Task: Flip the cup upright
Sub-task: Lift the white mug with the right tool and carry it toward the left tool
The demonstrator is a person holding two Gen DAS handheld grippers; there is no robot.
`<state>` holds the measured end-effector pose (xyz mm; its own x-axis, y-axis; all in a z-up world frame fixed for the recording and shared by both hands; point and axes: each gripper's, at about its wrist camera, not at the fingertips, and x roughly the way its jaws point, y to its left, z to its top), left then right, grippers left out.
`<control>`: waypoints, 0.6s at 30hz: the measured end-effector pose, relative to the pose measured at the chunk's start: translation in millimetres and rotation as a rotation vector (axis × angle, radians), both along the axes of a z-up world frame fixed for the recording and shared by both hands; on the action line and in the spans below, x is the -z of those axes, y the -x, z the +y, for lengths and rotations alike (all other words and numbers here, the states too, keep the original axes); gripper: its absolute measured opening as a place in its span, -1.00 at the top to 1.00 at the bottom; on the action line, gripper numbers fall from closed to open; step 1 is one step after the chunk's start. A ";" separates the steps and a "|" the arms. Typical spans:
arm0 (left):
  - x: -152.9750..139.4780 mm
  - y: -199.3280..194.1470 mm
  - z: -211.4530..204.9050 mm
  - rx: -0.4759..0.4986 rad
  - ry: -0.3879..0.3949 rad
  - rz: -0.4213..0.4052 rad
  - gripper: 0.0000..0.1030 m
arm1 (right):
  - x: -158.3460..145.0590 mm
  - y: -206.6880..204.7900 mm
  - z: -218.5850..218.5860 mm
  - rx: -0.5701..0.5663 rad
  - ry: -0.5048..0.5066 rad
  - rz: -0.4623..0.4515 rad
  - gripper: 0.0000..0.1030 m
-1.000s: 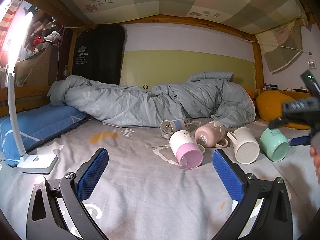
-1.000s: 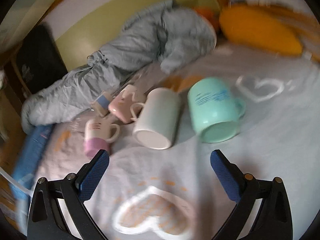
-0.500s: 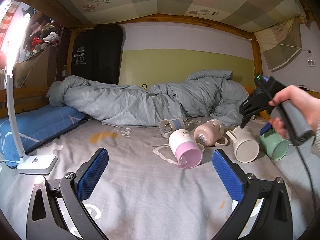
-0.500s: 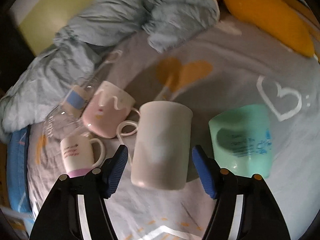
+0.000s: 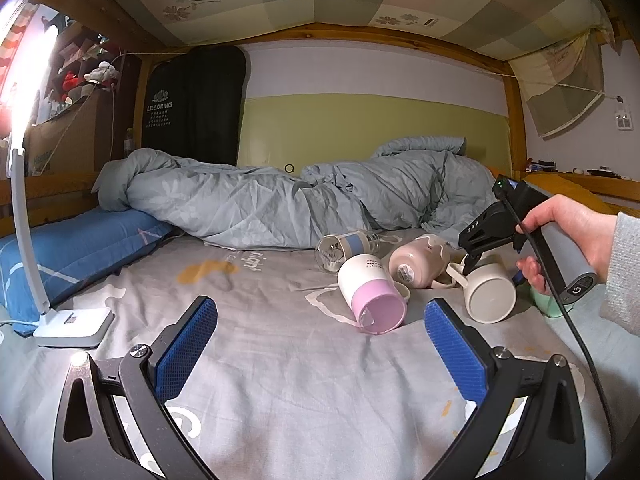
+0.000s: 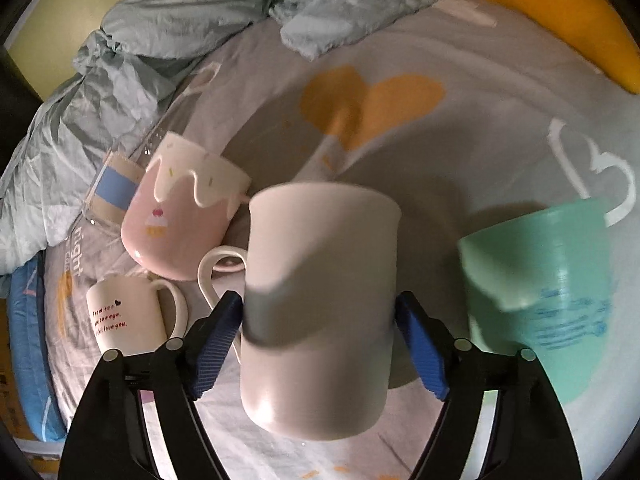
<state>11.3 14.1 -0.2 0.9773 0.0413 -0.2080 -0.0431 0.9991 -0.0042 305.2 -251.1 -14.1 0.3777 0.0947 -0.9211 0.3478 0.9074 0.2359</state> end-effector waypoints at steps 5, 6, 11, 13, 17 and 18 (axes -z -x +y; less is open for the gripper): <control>0.1 -0.1 0.0 0.000 0.001 0.002 -1.00 | -3.4 3.4 7.1 -0.041 -0.004 -0.001 -0.55; 0.0 -0.1 0.1 0.000 0.001 0.003 -1.00 | -6.0 4.6 8.7 -0.060 -0.020 -0.001 -0.55; 0.9 -1.1 0.9 0.000 -0.001 -0.001 -1.00 | -39.2 25.3 21.6 -0.173 -0.038 -0.059 -0.55; 1.3 -1.5 1.4 0.000 0.000 0.002 -1.00 | -55.6 40.3 30.9 -0.251 -0.019 -0.079 -0.55; 1.4 -1.8 3.0 0.000 0.003 0.002 -1.00 | -65.3 71.3 40.9 -0.382 -0.088 -0.055 -0.55; 1.3 -1.7 2.6 0.001 0.001 0.001 -1.00 | -64.8 78.7 41.6 -0.398 -0.102 -0.049 -0.55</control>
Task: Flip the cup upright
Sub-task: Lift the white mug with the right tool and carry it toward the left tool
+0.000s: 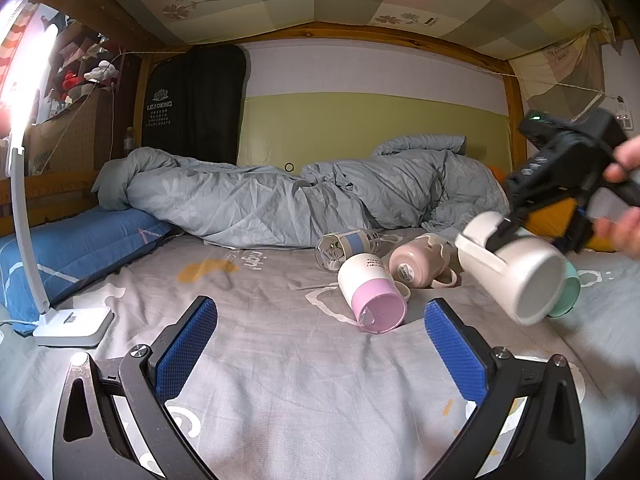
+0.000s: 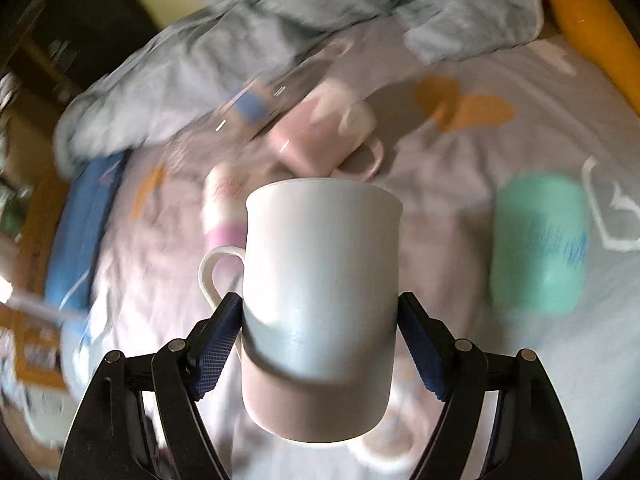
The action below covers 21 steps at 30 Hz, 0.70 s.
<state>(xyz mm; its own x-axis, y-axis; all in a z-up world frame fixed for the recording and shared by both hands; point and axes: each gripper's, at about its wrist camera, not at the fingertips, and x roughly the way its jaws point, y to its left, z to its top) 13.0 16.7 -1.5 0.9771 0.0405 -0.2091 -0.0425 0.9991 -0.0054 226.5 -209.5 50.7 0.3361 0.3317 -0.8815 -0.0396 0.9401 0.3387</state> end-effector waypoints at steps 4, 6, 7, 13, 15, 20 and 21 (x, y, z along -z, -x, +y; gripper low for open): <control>-0.7 1.1 0.0 -0.001 -0.004 -0.005 -1.00 | 17.2 25.9 8.7 -0.048 -0.058 0.046 -0.56; -1.1 2.1 0.5 -0.003 -0.006 -0.013 -1.00 | 27.9 35.5 13.5 -0.042 -0.050 0.057 -0.56; -1.3 3.0 -0.1 -0.004 -0.007 -0.015 -1.00 | 34.8 37.3 16.5 -0.036 -0.037 0.064 -0.56; -2.2 6.7 -1.9 -0.014 -0.013 -0.033 -1.00 | 58.8 53.6 20.3 -0.029 -0.070 0.069 -0.56; -2.1 7.2 -3.1 -0.014 -0.017 -0.034 -1.00 | 60.9 59.2 22.0 -0.020 -0.032 0.038 -0.56; -1.5 6.7 -4.3 -0.014 -0.021 -0.029 -1.00 | 56.6 72.7 20.8 0.010 -0.015 -0.061 -0.57; -1.4 6.4 -4.1 -0.014 -0.020 -0.027 -1.00 | 52.4 75.6 19.9 0.007 -0.026 -0.086 -0.57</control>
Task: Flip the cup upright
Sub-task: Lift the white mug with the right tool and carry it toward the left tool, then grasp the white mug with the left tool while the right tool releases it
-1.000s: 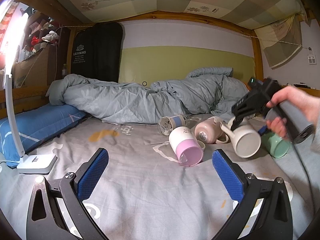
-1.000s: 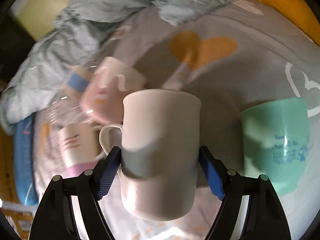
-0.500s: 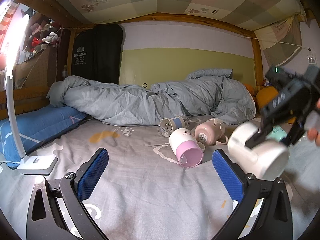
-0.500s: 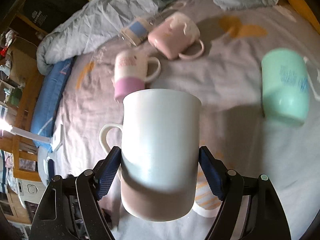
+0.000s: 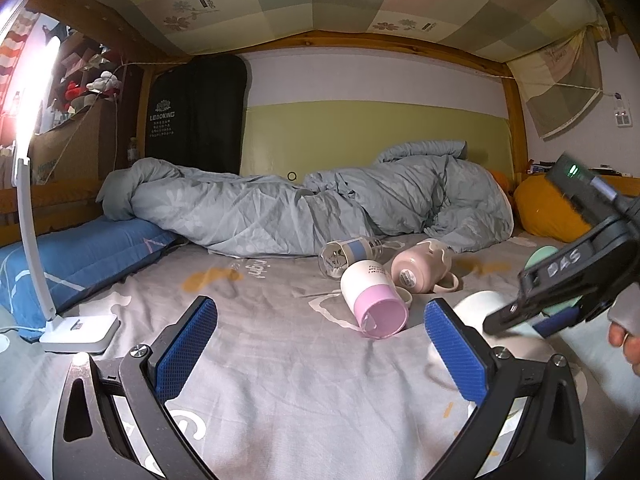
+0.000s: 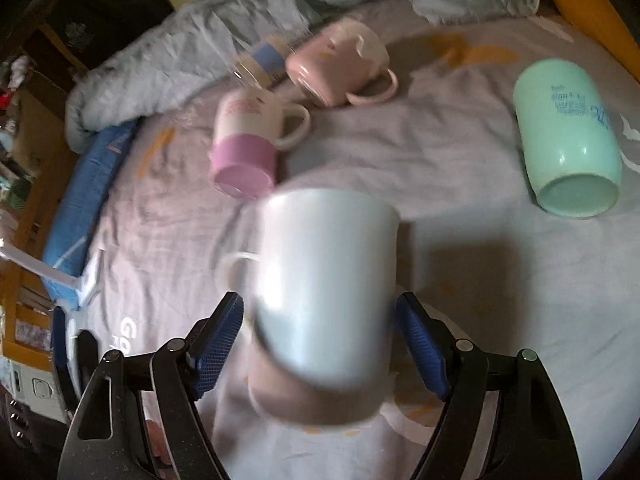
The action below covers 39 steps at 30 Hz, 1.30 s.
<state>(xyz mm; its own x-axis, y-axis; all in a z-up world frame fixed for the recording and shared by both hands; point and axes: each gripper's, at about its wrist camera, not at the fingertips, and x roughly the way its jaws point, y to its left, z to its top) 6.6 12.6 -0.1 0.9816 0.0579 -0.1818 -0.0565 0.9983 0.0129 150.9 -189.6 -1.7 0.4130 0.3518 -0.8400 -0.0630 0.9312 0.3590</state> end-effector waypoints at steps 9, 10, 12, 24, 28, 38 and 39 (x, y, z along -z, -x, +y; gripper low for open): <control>0.8 -1.4 -0.4 0.002 0.002 0.009 -1.00 | -53.7 38.7 -40.9 0.122 0.056 -0.355 -0.69; 0.8 -1.1 -0.4 0.002 0.002 0.008 -1.00 | -56.9 48.1 -49.5 0.154 0.092 -0.437 -0.76; 0.6 -1.1 -0.7 0.002 0.001 0.004 -1.00 | -57.2 63.1 -61.7 0.184 0.135 -0.549 -0.84; 1.6 -1.7 -1.1 0.002 0.002 0.004 -1.00 | -23.3 111.1 -118.2 0.353 0.220 -0.873 -1.00; 1.4 -1.5 -0.6 0.003 -0.002 0.004 -1.00 | -20.9 115.1 -113.5 0.331 0.237 -0.913 -1.00; -8.4 -30.8 -22.4 -0.138 -0.049 0.286 -1.00 | -16.1 122.8 -85.9 0.262 0.350 -0.930 -1.00; -14.1 -33.8 -19.1 -0.105 0.032 0.337 -1.00 | -16.0 122.8 -87.4 0.261 0.342 -0.930 -1.00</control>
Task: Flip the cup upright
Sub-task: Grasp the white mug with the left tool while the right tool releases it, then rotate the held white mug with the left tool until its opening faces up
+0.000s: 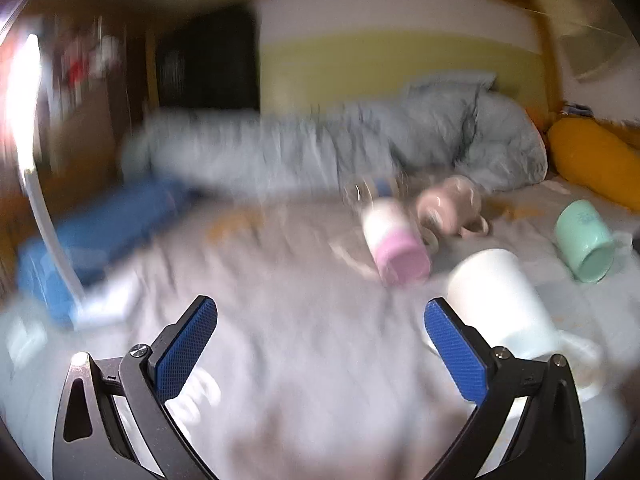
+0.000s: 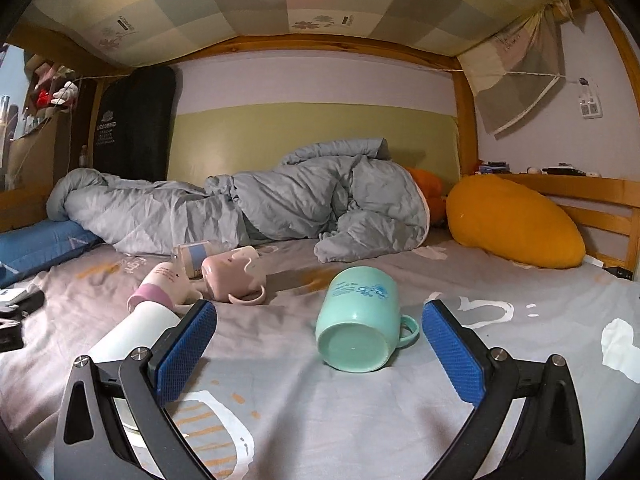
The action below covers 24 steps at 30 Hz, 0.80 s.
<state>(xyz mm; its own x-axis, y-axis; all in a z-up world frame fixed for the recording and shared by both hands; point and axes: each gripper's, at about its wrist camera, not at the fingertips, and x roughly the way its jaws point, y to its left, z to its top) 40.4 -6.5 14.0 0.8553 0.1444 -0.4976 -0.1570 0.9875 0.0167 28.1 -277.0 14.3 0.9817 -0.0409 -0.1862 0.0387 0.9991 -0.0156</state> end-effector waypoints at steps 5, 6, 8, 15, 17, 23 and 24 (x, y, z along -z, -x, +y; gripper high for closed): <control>-41.1 4.2 -2.7 0.153 0.197 0.036 -1.00 | 0.9 -0.7 -10.6 -0.008 -0.052 0.004 -1.00; -48.6 1.7 -7.1 0.172 0.191 0.047 -1.00 | 1.1 -1.1 -11.6 -0.010 -0.056 0.006 -1.00; -58.3 -9.6 -13.9 0.225 0.229 0.085 -1.00 | 1.4 -3.1 -11.8 -0.009 -0.054 0.014 -1.00; -64.7 -66.7 -44.8 0.310 0.343 0.314 -1.00 | 5.3 -12.9 0.3 -0.013 0.006 0.052 -1.00; -58.1 -78.0 -57.6 0.341 0.358 0.391 -1.00 | 7.9 -21.2 2.0 -0.023 0.014 0.091 -1.00; -31.1 -118.5 -67.9 0.337 0.407 0.577 -0.83 | 7.6 -15.5 -0.6 0.001 0.014 0.060 -1.00; -25.9 -123.6 -69.0 0.343 0.420 0.605 -0.81 | 7.7 -15.0 -0.4 0.000 0.014 0.060 -1.00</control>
